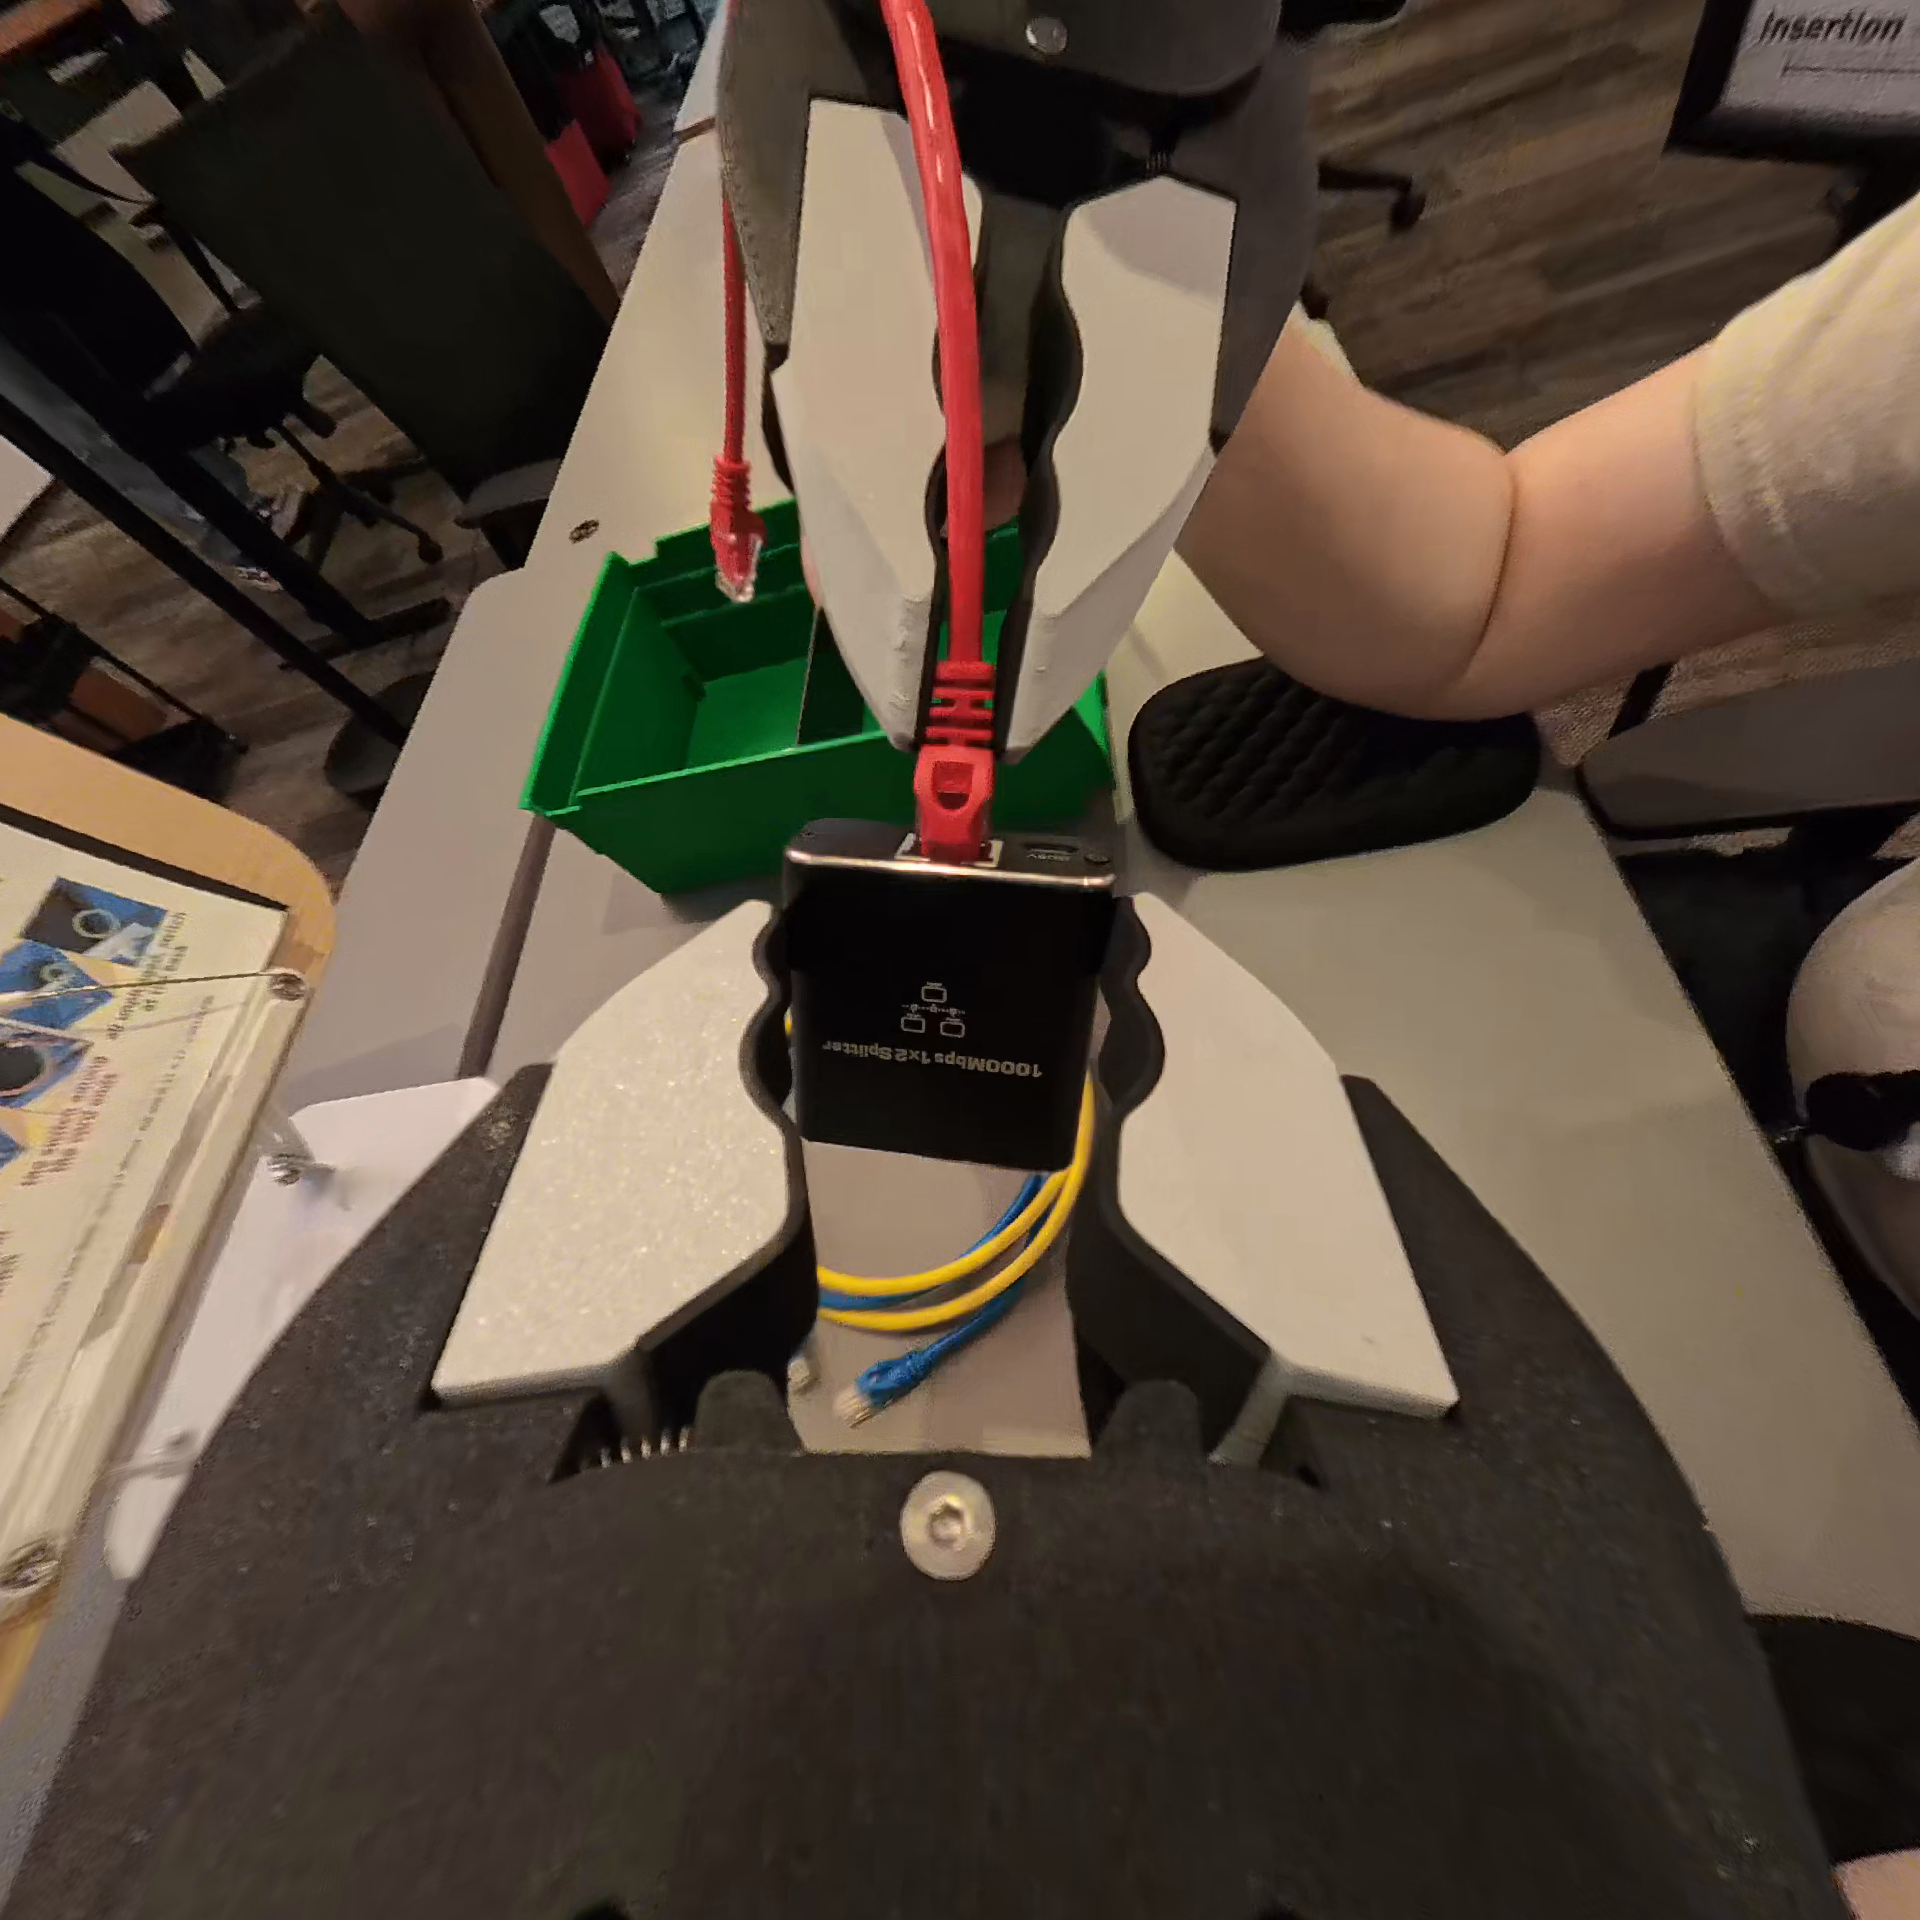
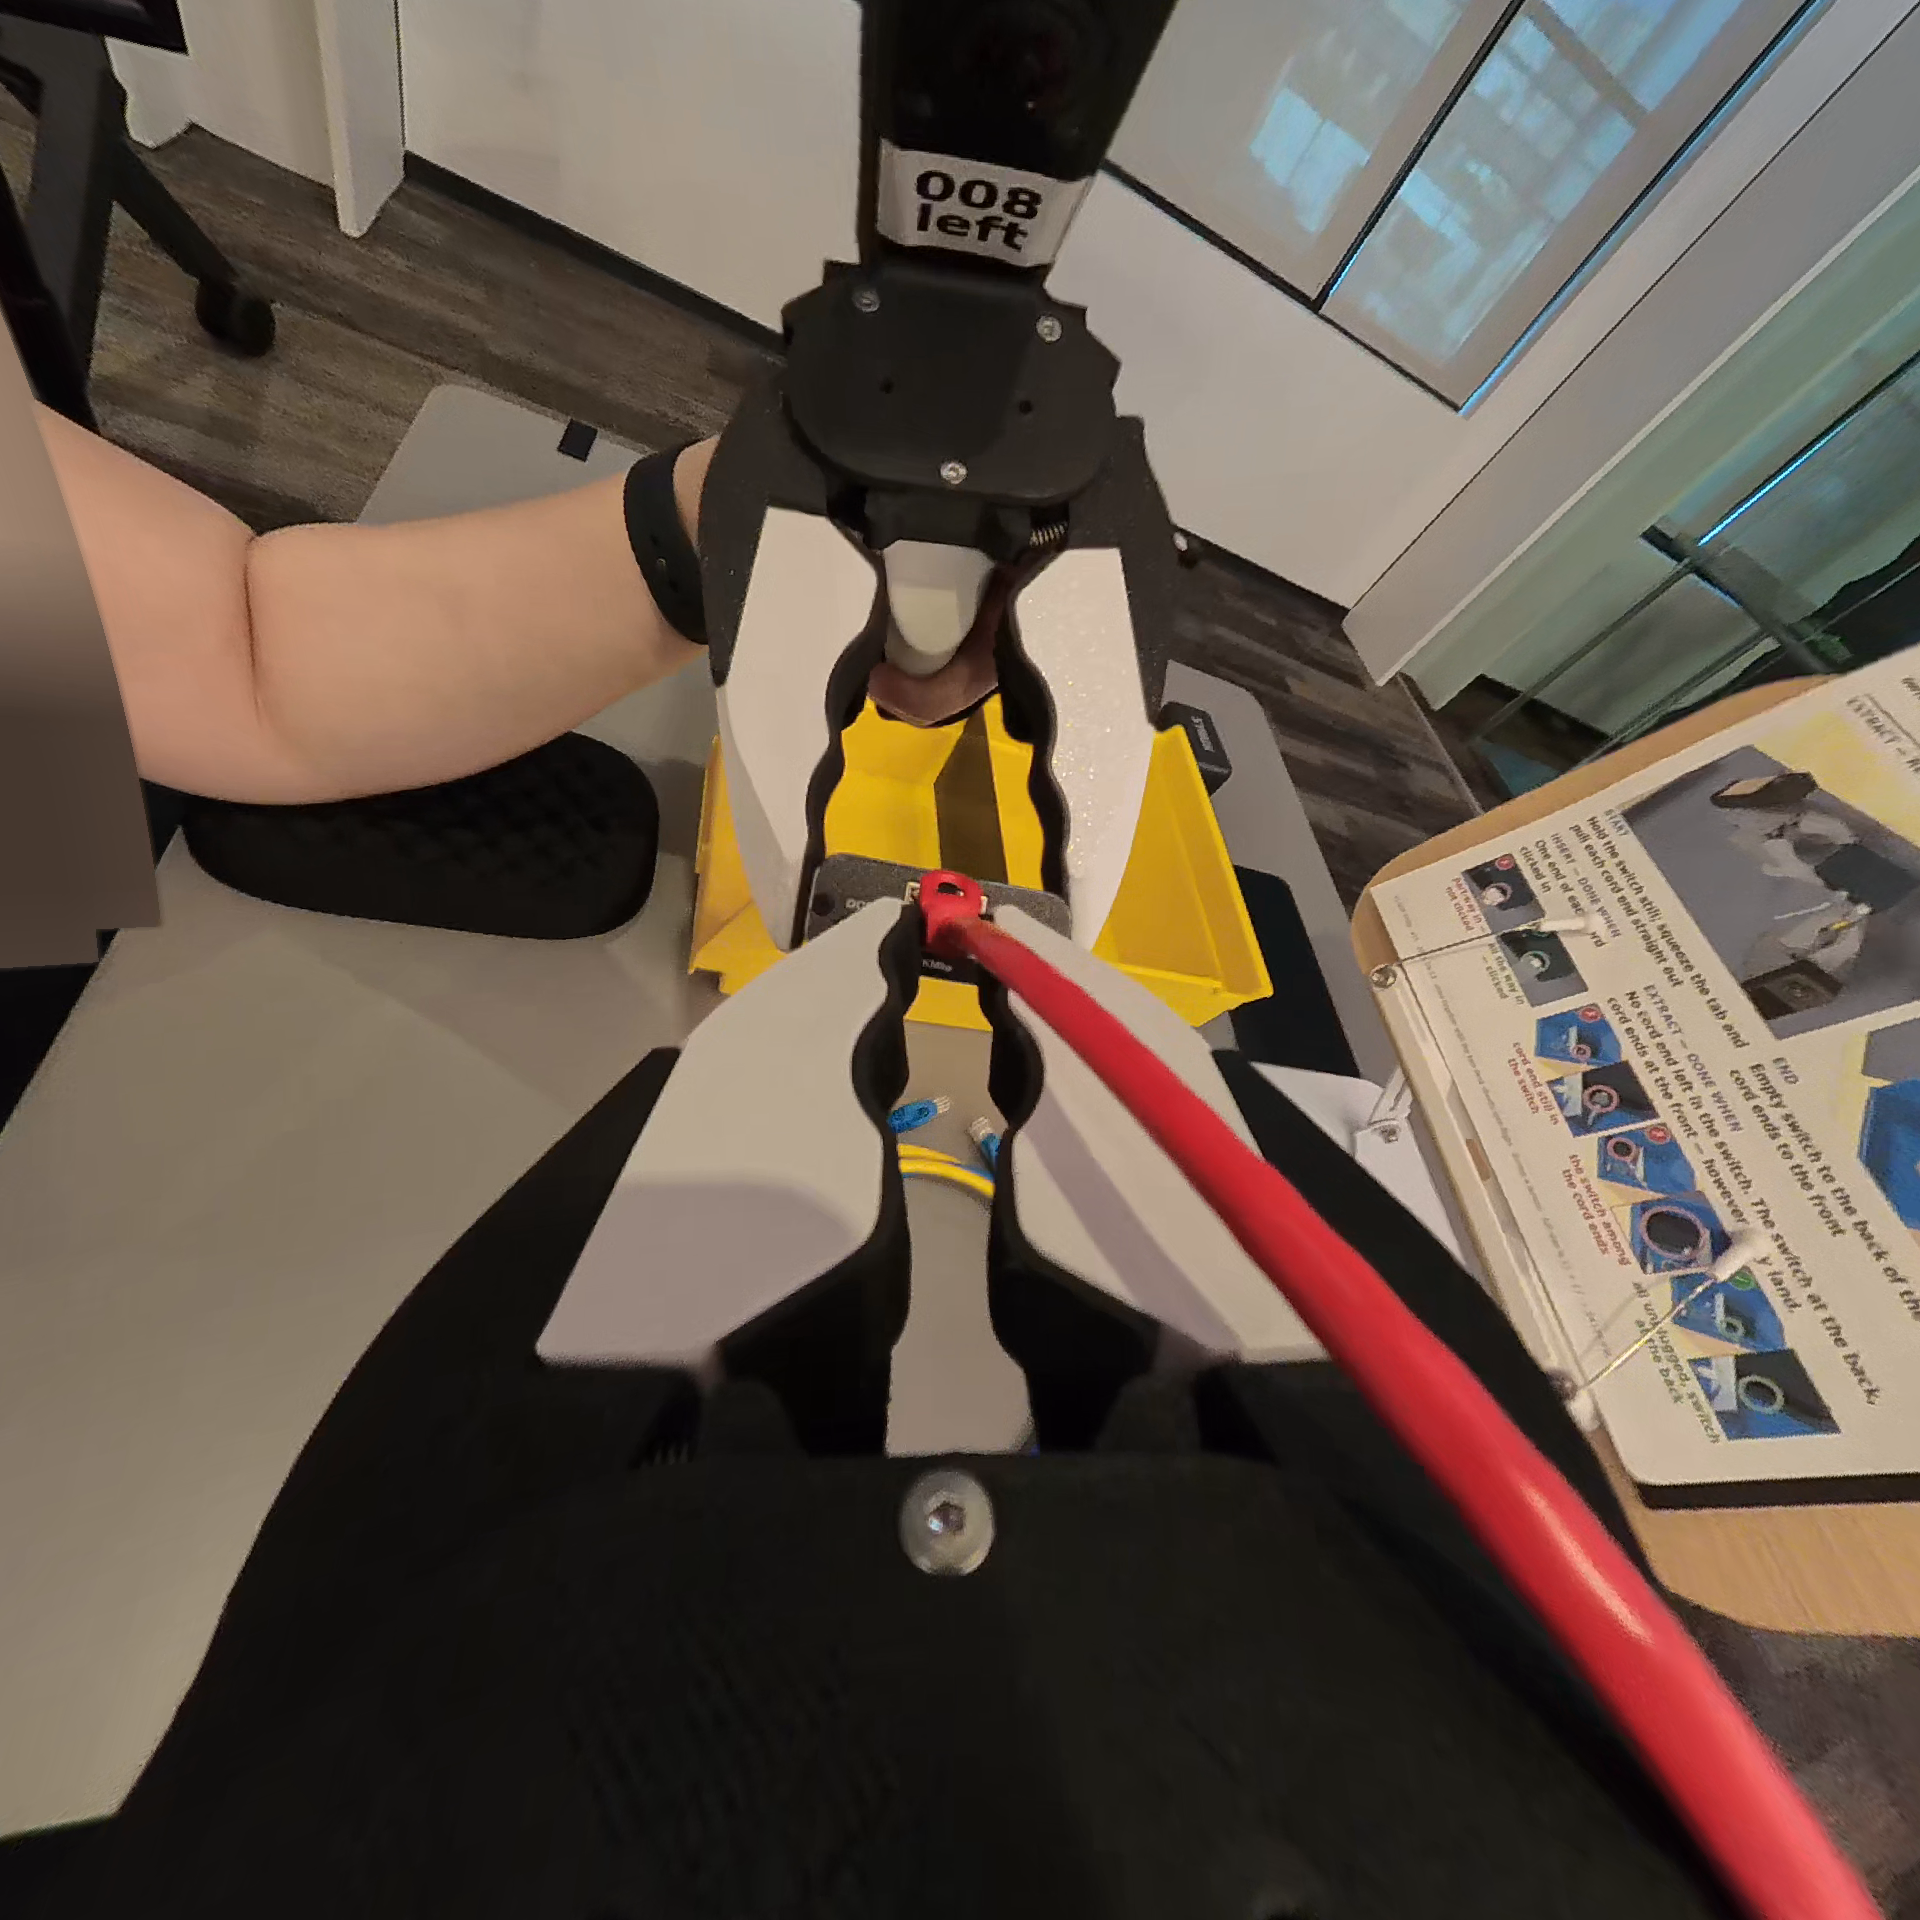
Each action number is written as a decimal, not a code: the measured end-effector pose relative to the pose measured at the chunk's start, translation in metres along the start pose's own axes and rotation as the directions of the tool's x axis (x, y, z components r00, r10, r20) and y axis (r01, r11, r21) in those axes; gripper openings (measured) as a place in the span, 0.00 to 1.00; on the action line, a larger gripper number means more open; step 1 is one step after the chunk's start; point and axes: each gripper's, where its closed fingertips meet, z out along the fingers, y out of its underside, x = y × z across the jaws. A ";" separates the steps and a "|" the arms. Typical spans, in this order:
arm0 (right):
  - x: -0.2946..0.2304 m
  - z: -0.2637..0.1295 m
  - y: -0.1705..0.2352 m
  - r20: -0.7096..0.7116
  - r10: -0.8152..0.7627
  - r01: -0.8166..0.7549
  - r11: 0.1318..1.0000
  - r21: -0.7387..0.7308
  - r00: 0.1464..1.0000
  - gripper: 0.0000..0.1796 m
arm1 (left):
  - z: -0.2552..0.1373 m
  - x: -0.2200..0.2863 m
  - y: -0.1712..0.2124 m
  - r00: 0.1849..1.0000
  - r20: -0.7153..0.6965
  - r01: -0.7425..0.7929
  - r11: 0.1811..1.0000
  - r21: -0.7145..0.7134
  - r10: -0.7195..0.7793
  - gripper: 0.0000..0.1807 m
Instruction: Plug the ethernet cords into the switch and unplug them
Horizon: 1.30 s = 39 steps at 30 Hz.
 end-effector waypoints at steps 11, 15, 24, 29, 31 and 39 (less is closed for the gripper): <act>-0.093 -0.098 0.026 0.403 -0.093 0.155 0.980 -0.122 0.910 0.08 | 0.023 0.051 0.045 0.985 -0.143 0.036 0.929 -0.368 -0.095 0.31; -0.093 -0.128 0.011 0.389 -0.158 0.154 0.987 0.040 0.908 0.07 | 0.043 0.054 0.074 0.979 -0.124 0.091 0.888 -0.451 -0.163 0.31; -0.069 -0.152 0.016 0.294 -0.118 0.088 0.990 0.113 0.949 0.07 | 0.044 0.077 0.131 0.992 -0.051 0.059 0.786 -0.616 -0.114 0.31; -0.062 -0.156 0.018 0.272 -0.098 0.063 0.989 0.132 0.957 0.07 | 0.066 0.107 0.173 0.997 -0.071 -0.040 0.660 -0.750 -0.021 0.31; -0.061 -0.156 0.021 0.271 -0.089 0.056 0.990 0.127 0.958 0.07 | 0.075 0.119 0.178 0.994 -0.104 -0.060 0.658 -0.750 -0.028 0.31; -0.057 -0.161 0.026 0.258 -0.073 0.040 0.991 0.130 0.964 0.07 | 0.087 0.113 0.165 0.983 -0.150 -0.027 0.716 -0.698 -0.109 0.31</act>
